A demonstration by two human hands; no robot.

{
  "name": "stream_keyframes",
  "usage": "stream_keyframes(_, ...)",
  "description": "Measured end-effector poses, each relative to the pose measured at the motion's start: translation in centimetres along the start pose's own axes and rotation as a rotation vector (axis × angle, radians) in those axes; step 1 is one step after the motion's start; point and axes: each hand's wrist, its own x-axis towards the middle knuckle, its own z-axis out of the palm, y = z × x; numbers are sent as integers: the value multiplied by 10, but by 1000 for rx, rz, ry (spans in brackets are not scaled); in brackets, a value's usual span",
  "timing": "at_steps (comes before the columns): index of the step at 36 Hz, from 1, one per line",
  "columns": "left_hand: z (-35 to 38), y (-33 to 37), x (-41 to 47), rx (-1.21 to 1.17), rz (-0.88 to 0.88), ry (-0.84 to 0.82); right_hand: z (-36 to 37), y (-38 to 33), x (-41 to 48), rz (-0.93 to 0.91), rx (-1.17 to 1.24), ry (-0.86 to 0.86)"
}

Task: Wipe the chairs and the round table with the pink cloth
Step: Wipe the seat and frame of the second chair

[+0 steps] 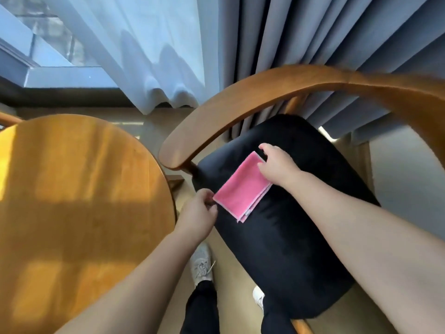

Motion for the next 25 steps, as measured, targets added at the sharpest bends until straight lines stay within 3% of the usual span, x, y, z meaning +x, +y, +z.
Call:
stream_keyframes(3,-26,13,7,200,170,68,16,-6,6,61,-26,-1)
stream_keyframes(10,-113,80,35,596,750,281,47,-8,-22,204,-8,-48)
stream_keyframes(13,-126,100,61,673,755,329,69,-15,-25,227,13,-57)
stream_keyframes(18,-115,98,95,663,675,146,112,-19,-10,231,-81,-13)
stream_keyframes(20,-109,88,98,610,643,158,129,-16,-2,221,-130,23)
stream_keyframes(25,-106,84,102,611,701,195,153,-11,14,68,-289,153)
